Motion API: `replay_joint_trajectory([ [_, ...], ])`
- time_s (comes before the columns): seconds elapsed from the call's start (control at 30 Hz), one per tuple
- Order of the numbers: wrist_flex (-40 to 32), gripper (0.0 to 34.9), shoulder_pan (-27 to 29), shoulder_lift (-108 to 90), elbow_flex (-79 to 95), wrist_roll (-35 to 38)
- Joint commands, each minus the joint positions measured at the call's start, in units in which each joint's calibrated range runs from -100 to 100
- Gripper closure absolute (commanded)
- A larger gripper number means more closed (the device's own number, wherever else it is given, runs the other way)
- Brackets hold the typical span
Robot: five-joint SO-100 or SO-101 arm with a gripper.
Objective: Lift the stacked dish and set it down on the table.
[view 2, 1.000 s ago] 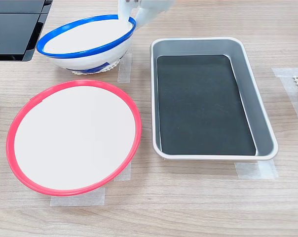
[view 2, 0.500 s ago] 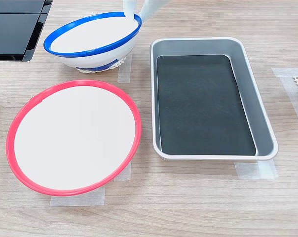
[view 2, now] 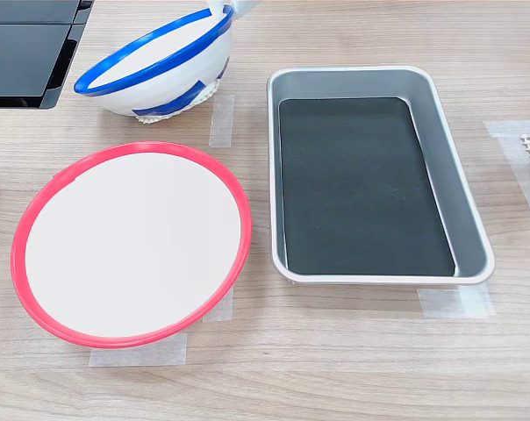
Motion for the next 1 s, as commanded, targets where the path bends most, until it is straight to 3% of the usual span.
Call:
replay_joint_trajectory([
  [0.0, -5.19, 34.9, 0.60, -2.51, 3.15, 1.17],
  [0.17, -12.04, 34.9, -0.06, -1.40, 9.89, 2.30],
  [0.37, -12.38, 34.7, -2.70, -0.55, 11.53, -0.59],
  [0.43, -10.81, 31.3, -3.17, -1.57, 11.71, -1.27],
  [0.6, -7.26, 28.7, -3.45, -4.47, 11.71, -1.86],
  [0.8, -3.71, 17.9, -3.64, -8.14, 10.80, -2.10],
  [0.97, 2.57, 16.1, -3.73, -13.77, 11.07, -1.76],
])
